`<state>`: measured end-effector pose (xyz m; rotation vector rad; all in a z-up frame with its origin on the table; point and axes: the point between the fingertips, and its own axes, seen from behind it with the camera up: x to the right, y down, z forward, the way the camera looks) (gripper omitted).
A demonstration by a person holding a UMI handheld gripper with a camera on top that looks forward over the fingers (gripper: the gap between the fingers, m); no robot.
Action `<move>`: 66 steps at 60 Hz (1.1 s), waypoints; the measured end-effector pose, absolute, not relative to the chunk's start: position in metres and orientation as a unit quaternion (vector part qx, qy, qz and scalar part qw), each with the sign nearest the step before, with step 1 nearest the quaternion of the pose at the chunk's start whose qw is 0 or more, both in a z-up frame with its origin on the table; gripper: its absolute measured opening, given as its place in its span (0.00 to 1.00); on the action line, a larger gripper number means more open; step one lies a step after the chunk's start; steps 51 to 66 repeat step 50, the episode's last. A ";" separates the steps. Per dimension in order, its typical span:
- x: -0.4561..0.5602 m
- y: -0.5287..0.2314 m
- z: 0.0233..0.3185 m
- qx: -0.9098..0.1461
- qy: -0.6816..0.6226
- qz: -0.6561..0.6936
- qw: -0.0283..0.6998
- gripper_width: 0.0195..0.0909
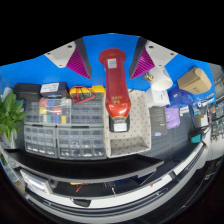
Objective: Pour water
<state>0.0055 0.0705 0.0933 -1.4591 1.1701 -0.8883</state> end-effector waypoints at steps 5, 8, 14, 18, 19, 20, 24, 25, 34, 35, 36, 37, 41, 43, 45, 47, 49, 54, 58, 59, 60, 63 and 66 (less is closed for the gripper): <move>-0.018 0.052 0.086 -0.602 0.502 -0.388 0.485 0.78; -0.032 0.038 0.080 -0.598 0.514 -0.406 0.462 0.78; -0.054 0.016 0.072 -0.589 0.531 -0.436 0.426 0.78; -0.066 0.005 0.074 -0.583 0.535 -0.448 0.415 0.79; -0.067 0.004 0.074 -0.582 0.536 -0.450 0.415 0.78; -0.070 0.003 0.075 -0.580 0.536 -0.452 0.415 0.78; -0.079 0.000 0.079 -0.571 0.543 -0.451 0.418 0.79; -0.081 -0.002 0.080 -0.570 0.544 -0.449 0.420 0.79; -0.091 0.000 0.087 -0.560 0.549 -0.441 0.437 0.79; -0.093 -0.001 0.088 -0.559 0.549 -0.440 0.439 0.80; -0.094 -0.001 0.090 -0.556 0.549 -0.441 0.441 0.79; -0.095 -0.002 0.091 -0.554 0.550 -0.441 0.443 0.79; -0.097 -0.003 0.096 -0.547 0.552 -0.442 0.447 0.79; -0.097 -0.004 0.098 -0.544 0.553 -0.443 0.450 0.79; -0.098 -0.004 0.100 -0.542 0.553 -0.443 0.451 0.79; -0.098 -0.004 0.102 -0.541 0.553 -0.444 0.452 0.79; -0.098 -0.003 0.102 -0.539 0.553 -0.444 0.454 0.79; -0.098 -0.003 0.102 -0.538 0.553 -0.445 0.455 0.79; -0.098 -0.003 0.102 -0.538 0.553 -0.445 0.455 0.79; -0.098 -0.003 0.102 -0.538 0.553 -0.445 0.455 0.79; -0.098 -0.003 0.102 -0.538 0.553 -0.445 0.455 0.79; -0.098 -0.003 0.102 -0.538 0.553 -0.445 0.455 0.79; -0.098 -0.003 0.102 -0.538 0.553 -0.445 0.455 0.79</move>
